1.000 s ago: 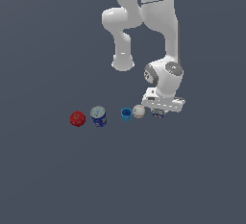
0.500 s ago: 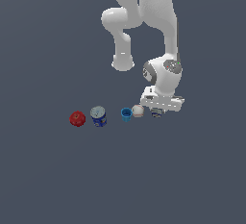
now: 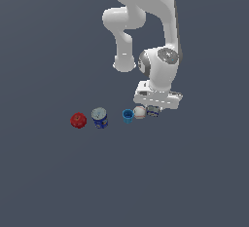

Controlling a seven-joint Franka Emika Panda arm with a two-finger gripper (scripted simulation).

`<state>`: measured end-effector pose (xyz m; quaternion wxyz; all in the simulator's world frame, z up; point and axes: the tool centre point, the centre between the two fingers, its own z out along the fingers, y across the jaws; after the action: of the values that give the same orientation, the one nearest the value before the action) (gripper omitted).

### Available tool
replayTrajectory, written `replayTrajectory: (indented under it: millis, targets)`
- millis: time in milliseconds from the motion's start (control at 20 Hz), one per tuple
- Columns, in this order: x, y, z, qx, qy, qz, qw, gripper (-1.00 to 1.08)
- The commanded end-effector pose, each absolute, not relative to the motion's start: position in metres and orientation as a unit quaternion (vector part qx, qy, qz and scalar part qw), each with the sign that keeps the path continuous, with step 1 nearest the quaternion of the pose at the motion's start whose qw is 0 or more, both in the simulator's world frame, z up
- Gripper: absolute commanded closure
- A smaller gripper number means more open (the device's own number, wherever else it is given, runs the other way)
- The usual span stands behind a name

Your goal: Pick up a designated object from a clutter of objects.

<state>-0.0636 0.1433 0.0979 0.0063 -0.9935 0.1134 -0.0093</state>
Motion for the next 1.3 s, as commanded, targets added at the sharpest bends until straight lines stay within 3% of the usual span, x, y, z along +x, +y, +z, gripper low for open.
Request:
replayTrajectory:
  millis: [0, 1250]
  targets:
    - [-0.057, 0.127, 0.119, -0.993, 0.114, -0.009, 0.007, 1.08]
    - [0.018, -0.034, 0.329, -0.993, 0.118, -0.001, 0.001, 1.08]
